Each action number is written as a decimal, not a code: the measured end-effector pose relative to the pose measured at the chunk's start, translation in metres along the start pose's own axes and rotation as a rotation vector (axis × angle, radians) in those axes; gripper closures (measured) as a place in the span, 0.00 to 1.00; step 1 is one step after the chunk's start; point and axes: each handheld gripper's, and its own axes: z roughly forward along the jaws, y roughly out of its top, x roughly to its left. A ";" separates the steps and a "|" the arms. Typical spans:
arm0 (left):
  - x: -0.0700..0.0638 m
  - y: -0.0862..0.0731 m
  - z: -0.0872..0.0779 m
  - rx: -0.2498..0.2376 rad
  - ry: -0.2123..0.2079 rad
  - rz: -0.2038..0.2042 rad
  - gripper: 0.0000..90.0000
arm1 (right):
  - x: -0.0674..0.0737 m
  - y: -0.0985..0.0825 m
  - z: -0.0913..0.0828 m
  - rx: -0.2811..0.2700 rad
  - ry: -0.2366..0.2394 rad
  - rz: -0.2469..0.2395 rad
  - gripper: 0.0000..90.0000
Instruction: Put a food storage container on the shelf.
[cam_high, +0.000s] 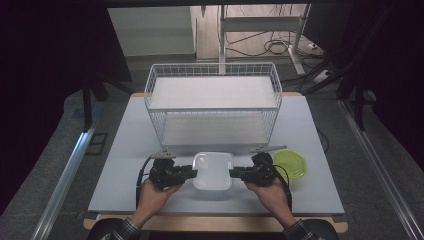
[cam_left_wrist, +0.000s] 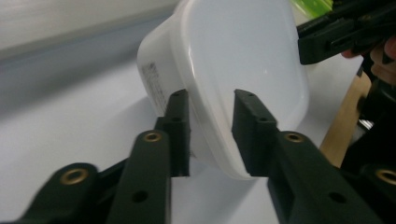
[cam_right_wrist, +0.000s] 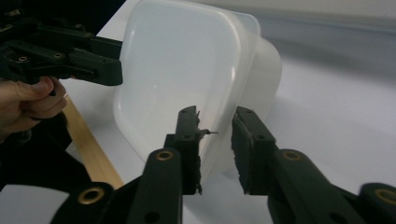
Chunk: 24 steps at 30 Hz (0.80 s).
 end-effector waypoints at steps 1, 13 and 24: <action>0.000 0.000 0.000 -0.003 0.012 0.013 0.87 | 0.001 0.000 -0.001 -0.012 -0.015 -0.012 0.88; -0.005 0.006 -0.006 -0.051 0.040 0.039 0.88 | 0.012 0.005 -0.003 -0.091 -0.096 -0.124 0.87; -0.012 0.026 -0.020 -0.073 0.076 0.092 0.88 | 0.020 0.021 -0.014 -0.136 -0.097 -0.168 0.87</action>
